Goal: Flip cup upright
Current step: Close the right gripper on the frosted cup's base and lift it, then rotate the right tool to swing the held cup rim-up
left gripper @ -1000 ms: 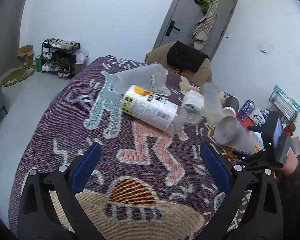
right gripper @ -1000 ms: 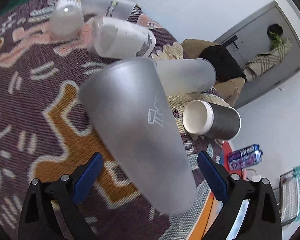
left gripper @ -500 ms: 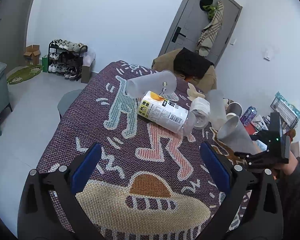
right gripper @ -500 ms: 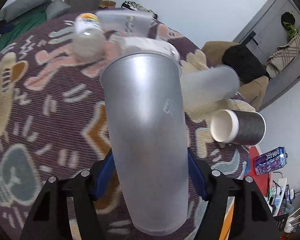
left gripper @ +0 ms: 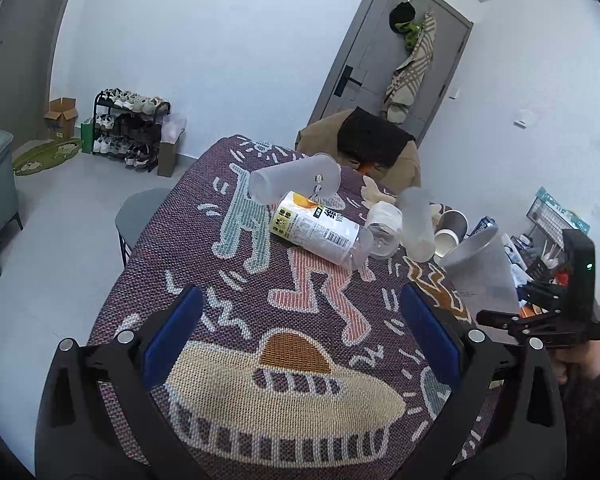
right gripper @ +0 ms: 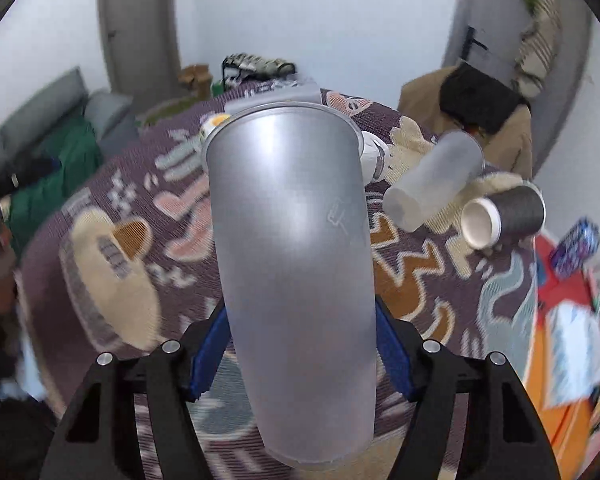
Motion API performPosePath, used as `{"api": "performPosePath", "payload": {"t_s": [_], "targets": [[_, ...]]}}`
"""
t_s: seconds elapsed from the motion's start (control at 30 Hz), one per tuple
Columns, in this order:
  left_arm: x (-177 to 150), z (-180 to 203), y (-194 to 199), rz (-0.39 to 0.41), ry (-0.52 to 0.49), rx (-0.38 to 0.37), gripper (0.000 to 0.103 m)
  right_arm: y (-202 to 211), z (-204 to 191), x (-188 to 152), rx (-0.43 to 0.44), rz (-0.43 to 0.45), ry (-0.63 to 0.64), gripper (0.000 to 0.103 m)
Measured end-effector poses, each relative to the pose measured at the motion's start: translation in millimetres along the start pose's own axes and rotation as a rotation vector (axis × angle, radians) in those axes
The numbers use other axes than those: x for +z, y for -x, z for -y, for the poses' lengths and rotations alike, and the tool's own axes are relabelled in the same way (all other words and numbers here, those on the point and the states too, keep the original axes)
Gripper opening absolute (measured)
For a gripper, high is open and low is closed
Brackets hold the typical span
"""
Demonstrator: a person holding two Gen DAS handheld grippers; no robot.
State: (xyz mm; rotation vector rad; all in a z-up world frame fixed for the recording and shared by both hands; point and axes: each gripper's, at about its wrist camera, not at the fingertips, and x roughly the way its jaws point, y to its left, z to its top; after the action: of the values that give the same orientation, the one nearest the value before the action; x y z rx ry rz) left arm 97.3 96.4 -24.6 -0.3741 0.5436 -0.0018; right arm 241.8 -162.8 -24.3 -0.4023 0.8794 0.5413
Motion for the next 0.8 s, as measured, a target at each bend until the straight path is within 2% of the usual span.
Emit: {"api": "performPosePath", "payload": {"t_s": [0.2,0.5,0.63,0.8], "targets": [[4,-8,12,0.010,-0.009,0.013,0.098,18,-18,-5,0.059,0.036,-0.163,0.067],[9,-24,20,0.006,-0.003,0.034,0.098,22,-34,-25,0.153,0.090,-0.426,0.067],[8,-28,18,-0.014,-0.004,0.040,0.098,17,-37,-37,0.151,0.100,-0.517,0.067],[6,-24,14,-0.037,-0.018,0.041,0.098,-6,-30,-58,0.127,0.054,-0.633,0.068]]}}
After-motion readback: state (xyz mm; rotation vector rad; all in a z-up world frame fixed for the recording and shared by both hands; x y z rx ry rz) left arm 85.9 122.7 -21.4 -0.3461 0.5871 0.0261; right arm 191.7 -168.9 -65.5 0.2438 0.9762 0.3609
